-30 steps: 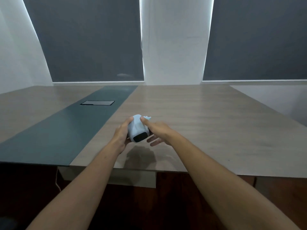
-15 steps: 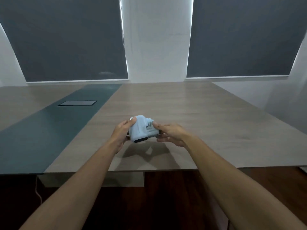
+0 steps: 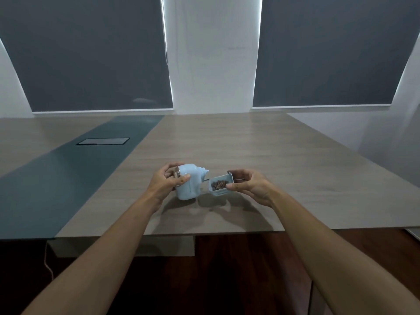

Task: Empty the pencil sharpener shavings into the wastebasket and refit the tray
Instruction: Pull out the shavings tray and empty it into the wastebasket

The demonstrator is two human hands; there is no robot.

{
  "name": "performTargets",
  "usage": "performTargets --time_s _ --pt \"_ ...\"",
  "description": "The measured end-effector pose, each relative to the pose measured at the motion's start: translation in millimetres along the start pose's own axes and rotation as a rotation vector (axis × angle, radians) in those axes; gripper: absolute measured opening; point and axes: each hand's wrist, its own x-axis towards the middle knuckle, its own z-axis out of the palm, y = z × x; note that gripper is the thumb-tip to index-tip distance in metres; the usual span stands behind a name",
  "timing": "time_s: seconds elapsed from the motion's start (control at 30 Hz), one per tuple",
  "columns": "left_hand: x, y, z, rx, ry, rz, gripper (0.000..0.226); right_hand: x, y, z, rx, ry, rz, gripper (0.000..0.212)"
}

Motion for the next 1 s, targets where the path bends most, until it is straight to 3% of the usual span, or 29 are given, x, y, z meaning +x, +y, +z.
performTargets --time_s 0.4,0.63,0.83,1.0 --pt "-14 9 9 0.197 0.061 0.046 0.06 -20 -6 2 0.001 0.064 0.012 0.057" --pt "-21 44 40 0.516 0.285 0.158 0.059 -57 -26 -12 -0.001 0.185 -0.037 0.046" --pt "-44 73 114 0.55 0.221 0.413 0.041 -122 -45 -45 -0.061 0.317 -0.073 0.05" --pt "-85 62 214 0.384 0.013 0.416 0.034 -197 -29 -98 -0.092 0.509 -0.071 0.046"
